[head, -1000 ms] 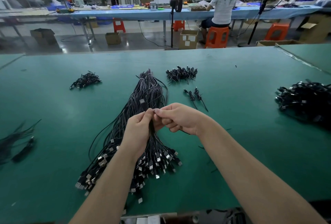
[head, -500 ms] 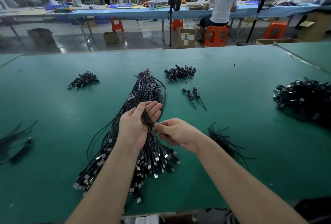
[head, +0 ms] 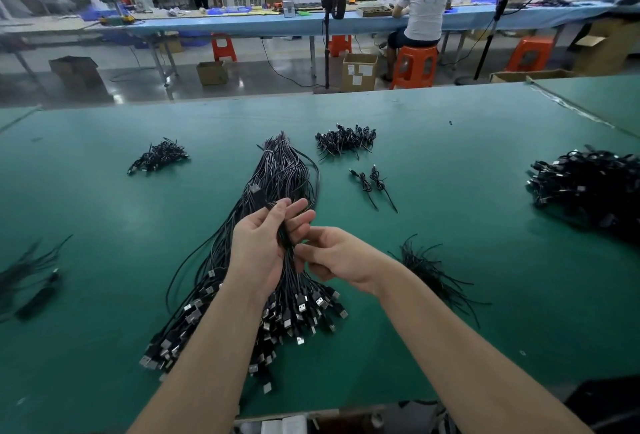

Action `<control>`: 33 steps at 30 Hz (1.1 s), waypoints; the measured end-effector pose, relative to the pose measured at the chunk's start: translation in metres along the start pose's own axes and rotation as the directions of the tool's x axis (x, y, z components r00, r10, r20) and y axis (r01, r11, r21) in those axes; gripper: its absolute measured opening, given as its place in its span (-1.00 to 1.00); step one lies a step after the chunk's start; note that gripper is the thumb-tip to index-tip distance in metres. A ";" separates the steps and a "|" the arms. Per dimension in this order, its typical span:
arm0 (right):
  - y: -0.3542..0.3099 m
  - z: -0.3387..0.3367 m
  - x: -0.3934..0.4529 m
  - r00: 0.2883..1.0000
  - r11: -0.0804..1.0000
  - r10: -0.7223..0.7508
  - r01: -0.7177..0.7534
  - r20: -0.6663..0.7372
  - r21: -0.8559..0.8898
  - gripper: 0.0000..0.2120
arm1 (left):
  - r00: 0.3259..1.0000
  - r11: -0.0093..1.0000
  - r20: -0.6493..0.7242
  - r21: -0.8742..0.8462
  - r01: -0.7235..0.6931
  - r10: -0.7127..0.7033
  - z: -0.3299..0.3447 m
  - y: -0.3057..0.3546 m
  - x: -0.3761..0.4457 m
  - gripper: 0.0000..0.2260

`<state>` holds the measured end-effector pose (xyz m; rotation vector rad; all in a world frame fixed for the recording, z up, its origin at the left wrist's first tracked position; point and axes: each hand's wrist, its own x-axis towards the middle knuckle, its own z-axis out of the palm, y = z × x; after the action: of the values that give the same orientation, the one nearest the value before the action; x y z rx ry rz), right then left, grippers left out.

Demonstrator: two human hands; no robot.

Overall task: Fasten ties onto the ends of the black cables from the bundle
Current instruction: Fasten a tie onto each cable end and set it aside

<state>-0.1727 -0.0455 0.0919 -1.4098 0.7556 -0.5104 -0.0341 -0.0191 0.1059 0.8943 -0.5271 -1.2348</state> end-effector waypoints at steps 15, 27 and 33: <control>-0.003 -0.006 0.009 0.994 0.969 -0.063 0.081 -0.086 0.231 -0.59 | 0.968 0.998 0.247 0.050 0.023 -0.035 -0.001 -0.009 -0.015 -0.81; -0.009 -0.010 0.006 0.974 0.984 -0.066 0.028 -0.218 -0.175 -0.79 | 0.889 0.994 0.449 0.091 0.056 -0.091 -0.013 -0.005 -0.010 -0.78; 0.000 -0.010 0.004 0.970 0.984 -0.064 0.022 -0.234 -0.175 -0.77 | 0.859 0.989 0.498 0.134 0.062 -0.121 -0.012 -0.004 -0.016 -0.82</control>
<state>-0.1772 -0.0549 0.0918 -1.5441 0.9831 -0.6702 -0.0314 -0.0008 0.0979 0.6871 -0.9920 -1.5496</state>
